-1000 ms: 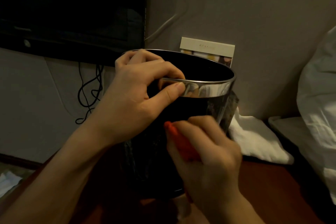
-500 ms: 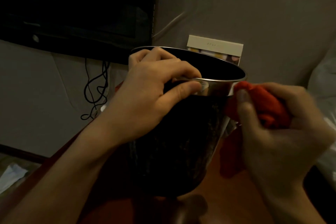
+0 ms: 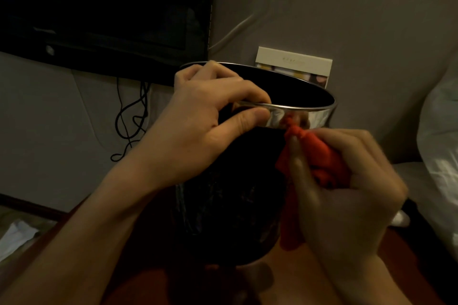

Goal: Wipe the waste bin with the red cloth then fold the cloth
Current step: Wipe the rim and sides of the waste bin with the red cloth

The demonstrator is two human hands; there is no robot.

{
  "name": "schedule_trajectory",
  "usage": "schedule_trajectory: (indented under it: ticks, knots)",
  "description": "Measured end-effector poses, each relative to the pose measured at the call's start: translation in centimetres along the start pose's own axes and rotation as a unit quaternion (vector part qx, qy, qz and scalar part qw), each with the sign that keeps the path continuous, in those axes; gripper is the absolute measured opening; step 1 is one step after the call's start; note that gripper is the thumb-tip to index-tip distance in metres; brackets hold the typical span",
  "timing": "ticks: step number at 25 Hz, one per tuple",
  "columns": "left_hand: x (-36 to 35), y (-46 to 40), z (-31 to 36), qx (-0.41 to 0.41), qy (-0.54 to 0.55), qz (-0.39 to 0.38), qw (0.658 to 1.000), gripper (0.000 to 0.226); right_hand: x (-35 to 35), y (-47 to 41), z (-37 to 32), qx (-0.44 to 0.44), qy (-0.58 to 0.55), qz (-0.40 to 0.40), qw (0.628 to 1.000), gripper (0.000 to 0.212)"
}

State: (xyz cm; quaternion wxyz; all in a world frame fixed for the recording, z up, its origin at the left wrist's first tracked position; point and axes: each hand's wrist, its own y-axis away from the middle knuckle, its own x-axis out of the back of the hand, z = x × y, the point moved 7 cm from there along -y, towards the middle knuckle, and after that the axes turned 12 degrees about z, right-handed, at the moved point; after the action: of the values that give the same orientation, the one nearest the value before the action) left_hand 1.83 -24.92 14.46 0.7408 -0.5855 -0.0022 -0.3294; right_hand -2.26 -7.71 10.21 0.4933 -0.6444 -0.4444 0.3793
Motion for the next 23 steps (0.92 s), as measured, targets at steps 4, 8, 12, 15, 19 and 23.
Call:
schedule_trajectory:
  ticks: [4, 8, 12, 15, 19, 23]
  knots:
    - [0.2, 0.1, 0.0, 0.006, 0.011, 0.004, 1.0, 0.016, -1.8, 2.4, -1.4, 0.032, -0.006, -0.051, 0.998, 0.013]
    - [0.1, 0.1, 0.0, -0.002, 0.008, 0.003, 1.0, 0.014, 0.4, -0.2, 0.2, 0.008, 0.012, 0.016, 1.0, 0.018]
    - [0.3, 0.1, 0.0, -0.006, 0.005, 0.011, 1.0, 0.013, -1.3, 2.2, -0.8, 0.015, 0.014, -0.024, 1.0, 0.016]
    - [0.2, 0.1, 0.1, -0.004, 0.007, 0.011, 1.0, 0.013, -1.4, 2.3, -1.0, 0.037, 0.001, -0.047, 0.998, 0.015]
    - [0.2, 0.0, 0.1, -0.004, 0.005, 0.013, 1.0, 0.011, 0.6, -0.2, 0.3, 0.014, 0.02, 0.007, 1.0, 0.019]
    - [0.2, 0.2, 0.2, -0.007, 0.006, 0.019, 1.0, 0.015, -1.5, 2.6, -0.9, 0.028, 0.008, -0.046, 0.998, 0.015]
